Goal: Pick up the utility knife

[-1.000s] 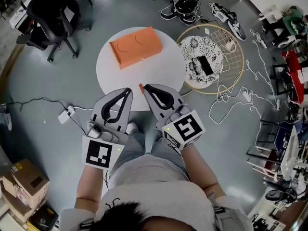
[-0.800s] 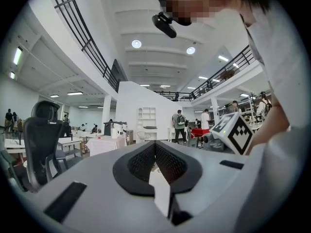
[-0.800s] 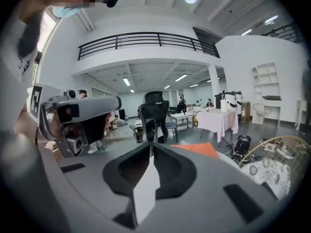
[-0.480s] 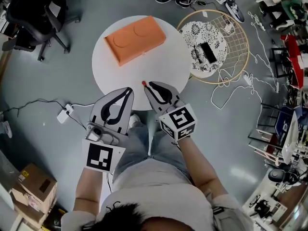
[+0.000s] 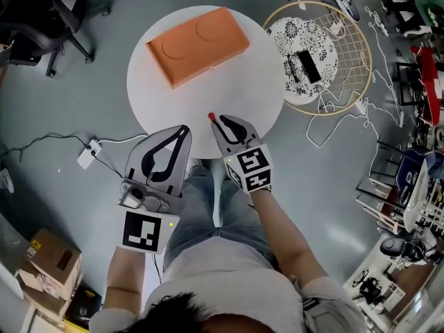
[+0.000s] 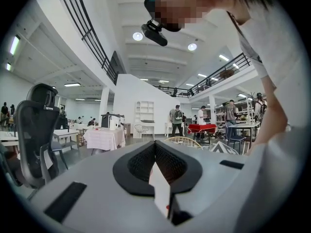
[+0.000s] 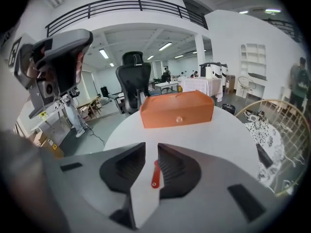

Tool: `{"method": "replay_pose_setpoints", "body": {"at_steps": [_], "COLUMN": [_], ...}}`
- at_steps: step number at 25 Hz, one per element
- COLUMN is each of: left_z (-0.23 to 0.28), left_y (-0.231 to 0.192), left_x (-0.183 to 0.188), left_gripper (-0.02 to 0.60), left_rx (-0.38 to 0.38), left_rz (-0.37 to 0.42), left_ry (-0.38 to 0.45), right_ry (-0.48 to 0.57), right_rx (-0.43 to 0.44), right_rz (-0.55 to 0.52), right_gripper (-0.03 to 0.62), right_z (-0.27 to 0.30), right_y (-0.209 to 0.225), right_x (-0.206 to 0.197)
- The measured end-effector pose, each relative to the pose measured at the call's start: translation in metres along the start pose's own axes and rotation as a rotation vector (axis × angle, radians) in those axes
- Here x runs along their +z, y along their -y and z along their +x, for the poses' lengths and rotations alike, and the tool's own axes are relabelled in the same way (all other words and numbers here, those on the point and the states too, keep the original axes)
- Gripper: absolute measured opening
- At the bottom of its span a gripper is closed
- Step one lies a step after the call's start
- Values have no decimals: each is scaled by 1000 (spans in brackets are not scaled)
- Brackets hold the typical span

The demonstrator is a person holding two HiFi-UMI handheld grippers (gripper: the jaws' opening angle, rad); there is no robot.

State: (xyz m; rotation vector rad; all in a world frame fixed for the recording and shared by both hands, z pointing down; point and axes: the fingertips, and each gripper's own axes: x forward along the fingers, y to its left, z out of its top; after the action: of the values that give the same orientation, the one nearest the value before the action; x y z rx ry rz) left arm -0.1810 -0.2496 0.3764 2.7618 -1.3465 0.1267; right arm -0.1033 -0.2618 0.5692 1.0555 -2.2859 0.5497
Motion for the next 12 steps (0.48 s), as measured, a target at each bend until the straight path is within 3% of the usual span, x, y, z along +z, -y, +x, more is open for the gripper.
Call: {"method": "replay_pose_setpoints", "body": {"at_steps": [12], "left_z": [10], "left_y": [-9], "left_x": [-18], "left_gripper": [11], "left_rx": [-10], "left_rz": [-11], "left_ry": [-22], "right_ry": [-179], "right_rx": [-47], "right_rz": [-15], "right_gripper": [80], "right_z": [40], "right_y": [7], "right_x": [-61]}}
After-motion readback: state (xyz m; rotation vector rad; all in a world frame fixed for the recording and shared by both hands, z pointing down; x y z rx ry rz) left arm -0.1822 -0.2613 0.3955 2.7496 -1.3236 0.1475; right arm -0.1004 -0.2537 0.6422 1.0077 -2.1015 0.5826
